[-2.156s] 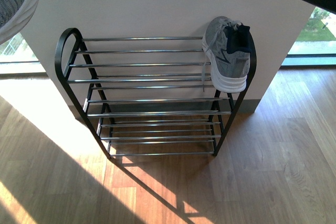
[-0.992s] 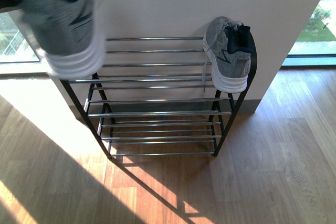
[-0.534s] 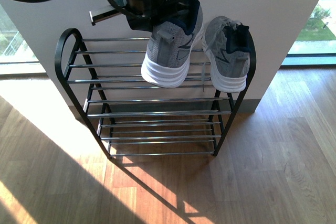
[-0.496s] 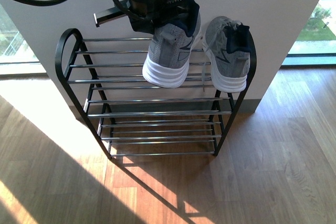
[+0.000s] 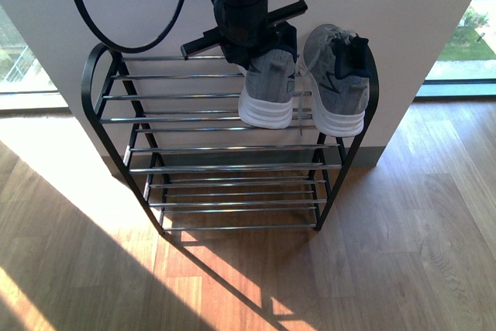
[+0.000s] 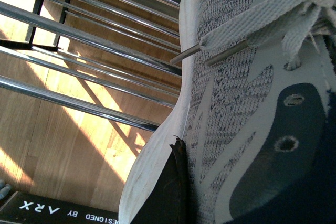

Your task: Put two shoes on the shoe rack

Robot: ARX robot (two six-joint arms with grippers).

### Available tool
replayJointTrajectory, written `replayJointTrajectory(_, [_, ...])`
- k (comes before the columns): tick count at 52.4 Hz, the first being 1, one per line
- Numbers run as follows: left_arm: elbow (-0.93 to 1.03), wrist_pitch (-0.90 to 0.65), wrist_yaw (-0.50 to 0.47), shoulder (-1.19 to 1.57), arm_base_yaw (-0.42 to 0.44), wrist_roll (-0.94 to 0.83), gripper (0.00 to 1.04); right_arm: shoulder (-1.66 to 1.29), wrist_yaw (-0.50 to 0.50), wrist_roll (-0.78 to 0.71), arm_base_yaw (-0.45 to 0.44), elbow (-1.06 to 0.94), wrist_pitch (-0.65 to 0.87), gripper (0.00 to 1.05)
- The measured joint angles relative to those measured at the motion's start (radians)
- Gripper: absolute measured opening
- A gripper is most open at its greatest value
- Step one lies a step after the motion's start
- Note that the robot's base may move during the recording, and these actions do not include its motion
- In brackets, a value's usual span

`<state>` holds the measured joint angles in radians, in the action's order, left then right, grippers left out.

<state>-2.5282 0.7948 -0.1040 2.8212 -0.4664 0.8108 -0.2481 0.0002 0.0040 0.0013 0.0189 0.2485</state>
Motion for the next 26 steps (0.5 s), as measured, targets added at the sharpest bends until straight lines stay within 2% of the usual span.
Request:
replayJointTrajectory(9, [-0.146, 0.082, 0.002, 0.099, -0.008, 0.006, 0.02, 0.041, 0.000, 0.000, 0.000, 0.000, -0.041, 0.01])
replayJointTrajectory(13, [-0.230, 0.125, 0.007, 0.153, -0.008, 0.009, 0.14, 0.061, 0.000, 0.000, 0.000, 0.000, -0.060, 0.01])
replayJointTrajectory(18, [-0.266, 0.145, 0.008, 0.173, -0.008, 0.011, 0.21, 0.096, 0.000, 0.000, 0.000, 0.000, -0.098, 0.01])
replayJointTrajectory(21, [-0.298, 0.161, 0.006, 0.180, -0.008, 0.014, 0.37, 0.164, -0.003, 0.000, 0.000, 0.000, -0.196, 0.01])
replayJointTrajectory(26, [-0.247, 0.095, -0.002, 0.150, -0.007, 0.016, 0.52, 0.233, 0.000, 0.000, 0.000, 0.000, -0.241, 0.01])
